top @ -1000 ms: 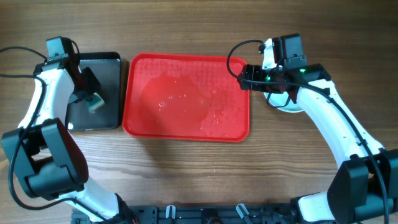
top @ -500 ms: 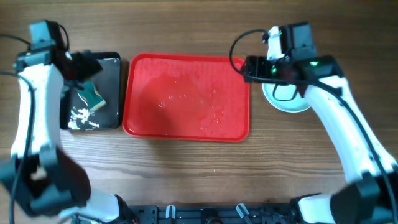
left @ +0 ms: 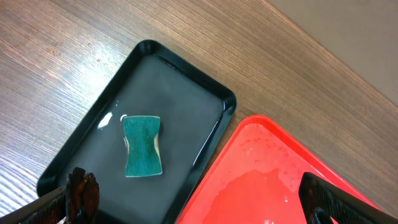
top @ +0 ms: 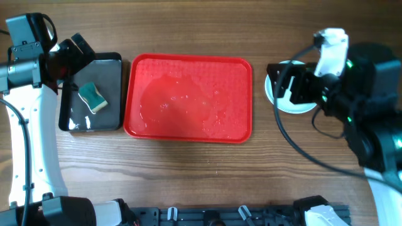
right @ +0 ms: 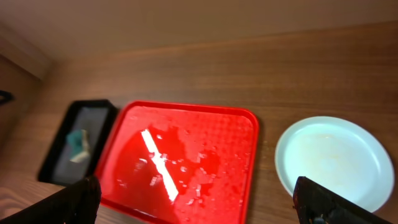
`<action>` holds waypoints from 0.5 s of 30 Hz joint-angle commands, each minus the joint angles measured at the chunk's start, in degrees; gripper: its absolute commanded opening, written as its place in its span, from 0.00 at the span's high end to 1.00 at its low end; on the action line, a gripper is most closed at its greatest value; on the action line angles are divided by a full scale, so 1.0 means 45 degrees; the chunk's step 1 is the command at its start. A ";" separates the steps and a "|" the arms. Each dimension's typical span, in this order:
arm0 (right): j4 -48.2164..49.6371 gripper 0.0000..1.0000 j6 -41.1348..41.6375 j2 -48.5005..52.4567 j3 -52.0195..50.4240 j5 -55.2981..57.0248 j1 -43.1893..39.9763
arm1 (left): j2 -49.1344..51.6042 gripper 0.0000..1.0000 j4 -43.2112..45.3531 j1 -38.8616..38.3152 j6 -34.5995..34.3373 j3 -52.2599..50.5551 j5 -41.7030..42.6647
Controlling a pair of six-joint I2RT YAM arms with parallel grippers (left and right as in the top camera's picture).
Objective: Clean dirty plates on tray and stack at the side
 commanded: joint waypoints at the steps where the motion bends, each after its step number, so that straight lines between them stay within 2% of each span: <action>1: -0.0029 0.00 0.0899 -0.0311 0.0131 -0.0146 0.0024 | 0.0073 0.00 -0.0005 -0.0034 -0.0204 -0.0010 0.0151; 6: -0.0427 0.00 -0.0369 -0.0335 0.0112 0.0792 0.0024 | 0.0073 0.00 -0.0010 -0.0034 -0.0204 -0.0010 0.0151; 10: -0.0078 0.00 -0.0151 -0.0359 -0.0486 0.1768 0.0015 | 0.0073 0.00 -0.0010 -0.0034 -0.0209 -0.0010 0.0151; 15: 0.2749 0.00 -0.0126 -0.1792 -0.3230 0.3211 0.0015 | 0.0073 0.00 -0.0010 -0.0034 -0.0209 -0.0010 0.0151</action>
